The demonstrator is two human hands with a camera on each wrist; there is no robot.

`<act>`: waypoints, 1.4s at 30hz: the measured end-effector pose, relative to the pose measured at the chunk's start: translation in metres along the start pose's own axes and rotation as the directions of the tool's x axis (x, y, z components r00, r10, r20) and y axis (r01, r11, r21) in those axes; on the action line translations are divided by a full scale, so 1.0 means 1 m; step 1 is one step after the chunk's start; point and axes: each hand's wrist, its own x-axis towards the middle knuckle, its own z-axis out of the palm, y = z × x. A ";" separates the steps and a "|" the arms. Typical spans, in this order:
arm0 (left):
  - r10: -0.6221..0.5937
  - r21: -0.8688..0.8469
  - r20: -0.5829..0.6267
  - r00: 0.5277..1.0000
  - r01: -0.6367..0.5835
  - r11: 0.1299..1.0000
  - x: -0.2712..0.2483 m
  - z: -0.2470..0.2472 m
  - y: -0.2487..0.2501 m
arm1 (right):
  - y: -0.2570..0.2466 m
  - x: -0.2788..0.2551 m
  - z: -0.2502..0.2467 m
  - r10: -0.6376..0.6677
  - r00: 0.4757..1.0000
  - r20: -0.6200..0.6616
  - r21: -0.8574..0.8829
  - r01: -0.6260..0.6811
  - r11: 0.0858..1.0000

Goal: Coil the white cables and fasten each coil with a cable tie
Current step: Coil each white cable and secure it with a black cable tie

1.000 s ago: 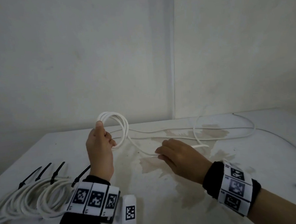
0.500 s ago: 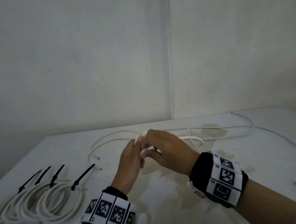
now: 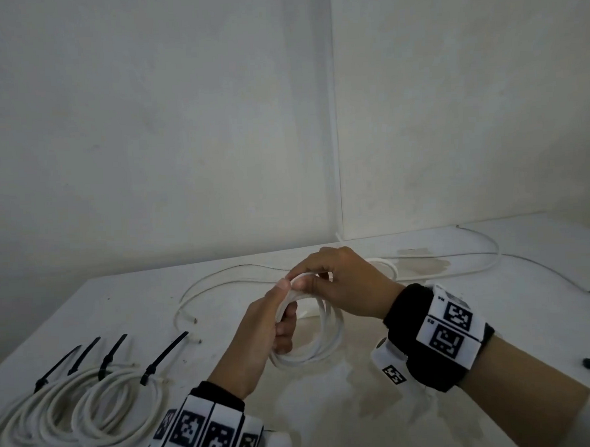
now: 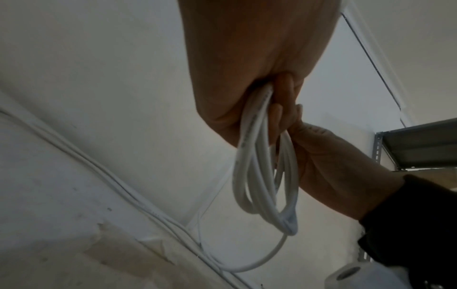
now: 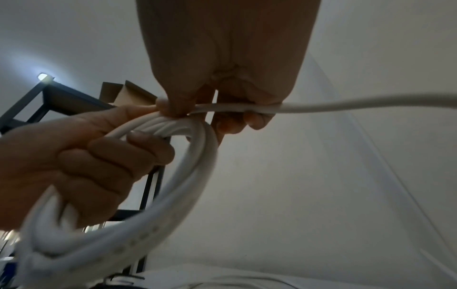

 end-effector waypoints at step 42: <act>-0.037 -0.444 -0.100 0.994 -0.011 0.896 0.000 0.008 0.005 | -0.006 -0.015 -0.008 0.280 0.960 -0.016 0.397 -0.251 0.883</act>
